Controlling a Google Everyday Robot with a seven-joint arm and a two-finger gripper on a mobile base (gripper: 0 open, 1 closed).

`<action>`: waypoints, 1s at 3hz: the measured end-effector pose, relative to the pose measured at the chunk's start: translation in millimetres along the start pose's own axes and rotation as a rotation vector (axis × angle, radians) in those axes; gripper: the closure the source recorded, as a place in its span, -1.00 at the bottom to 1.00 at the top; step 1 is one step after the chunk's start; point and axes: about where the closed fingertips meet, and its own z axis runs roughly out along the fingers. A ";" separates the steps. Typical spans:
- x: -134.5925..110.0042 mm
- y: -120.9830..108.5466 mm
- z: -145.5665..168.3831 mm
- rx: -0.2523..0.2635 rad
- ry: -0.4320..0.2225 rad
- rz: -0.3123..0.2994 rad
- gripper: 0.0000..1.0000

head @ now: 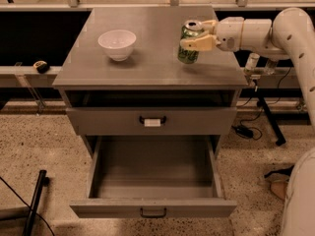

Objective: Pick green can from middle drawer and place on counter

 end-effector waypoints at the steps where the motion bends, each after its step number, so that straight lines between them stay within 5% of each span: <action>1: 30.0 7.4 12.1 -0.008 0.046 0.052 -0.31; 2: 39.1 13.9 20.3 -0.022 0.061 0.072 -0.76; 3: 39.1 13.9 20.3 -0.022 0.061 0.072 -1.00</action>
Offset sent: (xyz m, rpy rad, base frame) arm 0.0009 0.0054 -0.0231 -0.0150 0.0472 -0.0058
